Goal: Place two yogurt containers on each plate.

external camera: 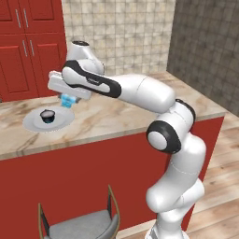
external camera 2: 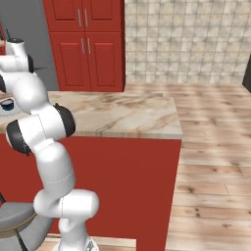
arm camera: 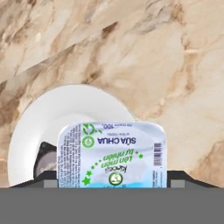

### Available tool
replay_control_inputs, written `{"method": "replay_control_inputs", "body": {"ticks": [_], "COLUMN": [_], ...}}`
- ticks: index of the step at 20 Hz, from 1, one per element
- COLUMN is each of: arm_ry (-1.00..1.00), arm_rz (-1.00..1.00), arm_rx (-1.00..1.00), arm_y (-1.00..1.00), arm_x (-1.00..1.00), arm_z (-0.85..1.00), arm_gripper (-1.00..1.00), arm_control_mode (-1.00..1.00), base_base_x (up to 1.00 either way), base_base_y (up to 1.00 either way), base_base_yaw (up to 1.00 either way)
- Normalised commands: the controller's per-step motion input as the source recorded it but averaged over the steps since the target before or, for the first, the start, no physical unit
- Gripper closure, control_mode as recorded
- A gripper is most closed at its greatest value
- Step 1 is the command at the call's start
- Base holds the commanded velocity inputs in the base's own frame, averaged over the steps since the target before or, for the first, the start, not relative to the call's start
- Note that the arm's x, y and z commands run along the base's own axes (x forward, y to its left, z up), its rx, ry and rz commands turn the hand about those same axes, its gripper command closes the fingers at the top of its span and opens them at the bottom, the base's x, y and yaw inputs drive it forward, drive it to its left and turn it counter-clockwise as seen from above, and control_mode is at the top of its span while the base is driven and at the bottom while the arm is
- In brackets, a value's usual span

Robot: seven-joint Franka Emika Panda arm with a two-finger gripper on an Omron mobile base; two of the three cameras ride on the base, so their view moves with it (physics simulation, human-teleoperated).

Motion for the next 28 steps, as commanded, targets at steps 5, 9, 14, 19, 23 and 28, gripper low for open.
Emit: {"method": "replay_control_inputs", "body": {"ticks": [5,9,14,19,23,28], "arm_ry": [0.0,0.0,0.0,0.0,0.0,-0.06], "arm_rz": [0.0,0.0,0.0,0.0,0.0,0.0], "arm_rx": [0.0,0.0,0.0,0.0,0.0,0.04], "arm_y": [0.15,0.15,0.16,0.09,0.14,-0.58], "arm_x": [0.02,0.21,0.29,0.07,-0.03,-0.82], "arm_z": [-0.27,-0.2,-0.08,0.01,0.12,0.24], "arm_gripper": [1.0,-1.0,-1.0,-1.0,-1.0,-1.0], "arm_control_mode": [-1.0,-1.0,-1.0,-1.0,-1.0,-1.0], "base_base_x": [0.0,0.0,0.0,0.0,0.0,0.0], "base_base_y": [0.0,0.0,0.0,0.0,0.0,0.0], "base_base_yaw": [0.0,0.0,0.0,0.0,0.0,0.0]}}
